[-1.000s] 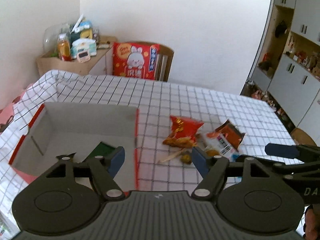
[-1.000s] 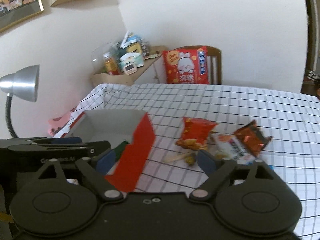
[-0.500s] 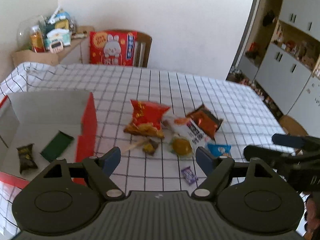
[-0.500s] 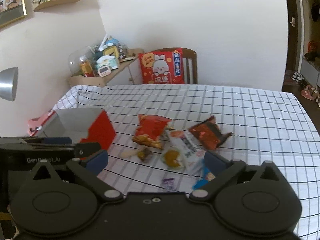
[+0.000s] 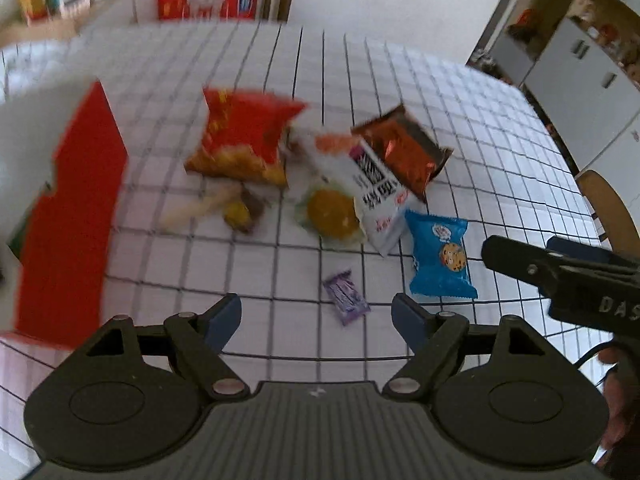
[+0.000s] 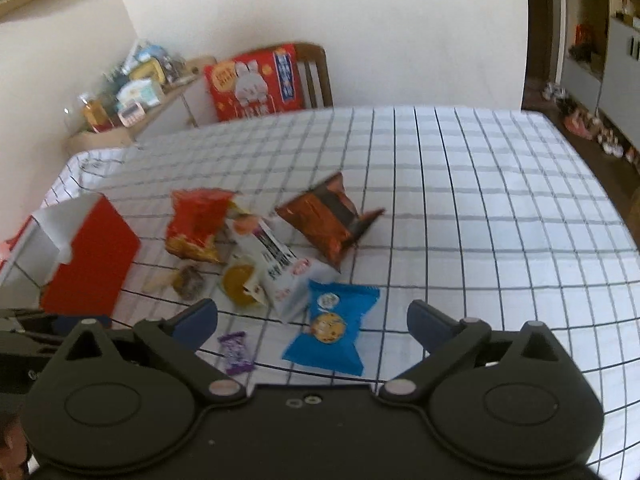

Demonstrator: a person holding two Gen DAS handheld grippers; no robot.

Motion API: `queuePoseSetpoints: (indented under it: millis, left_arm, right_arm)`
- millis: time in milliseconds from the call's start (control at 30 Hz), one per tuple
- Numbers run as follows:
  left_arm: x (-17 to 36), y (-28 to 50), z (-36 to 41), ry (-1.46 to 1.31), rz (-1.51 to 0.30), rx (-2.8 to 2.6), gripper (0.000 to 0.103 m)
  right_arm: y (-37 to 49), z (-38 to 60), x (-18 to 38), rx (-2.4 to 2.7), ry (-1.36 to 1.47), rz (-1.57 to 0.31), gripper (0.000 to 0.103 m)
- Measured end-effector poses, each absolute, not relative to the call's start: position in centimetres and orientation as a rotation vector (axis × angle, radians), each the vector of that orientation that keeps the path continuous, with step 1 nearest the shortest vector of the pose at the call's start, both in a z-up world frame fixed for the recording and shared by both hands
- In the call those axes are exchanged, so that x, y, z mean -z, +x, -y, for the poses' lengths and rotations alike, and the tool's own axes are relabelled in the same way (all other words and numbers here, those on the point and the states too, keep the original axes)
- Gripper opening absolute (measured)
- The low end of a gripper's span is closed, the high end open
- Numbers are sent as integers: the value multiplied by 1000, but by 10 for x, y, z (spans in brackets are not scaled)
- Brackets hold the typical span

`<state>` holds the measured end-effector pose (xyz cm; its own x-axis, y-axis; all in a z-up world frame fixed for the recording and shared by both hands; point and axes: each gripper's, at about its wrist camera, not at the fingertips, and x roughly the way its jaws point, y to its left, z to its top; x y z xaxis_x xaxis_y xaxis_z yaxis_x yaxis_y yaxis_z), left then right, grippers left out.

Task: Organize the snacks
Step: 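Grasp the purple candy with the left tool while the right tool grasps the blue cookie packet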

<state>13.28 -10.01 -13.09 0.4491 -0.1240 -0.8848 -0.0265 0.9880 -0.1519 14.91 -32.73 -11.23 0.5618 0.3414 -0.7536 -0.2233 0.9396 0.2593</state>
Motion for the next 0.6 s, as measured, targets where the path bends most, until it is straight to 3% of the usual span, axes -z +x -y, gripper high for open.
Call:
queuePoseSetpoints:
  millis: [333,600]
  left_arm:
    - [167,165,120,-161,-1213,-25,82]
    - [183,178,125,-202,-1245,-65,81]
  right_arm:
    - [187,330,155,-291,202,-1076,93]
    - [200,319,168,-307,191,-1120,81]
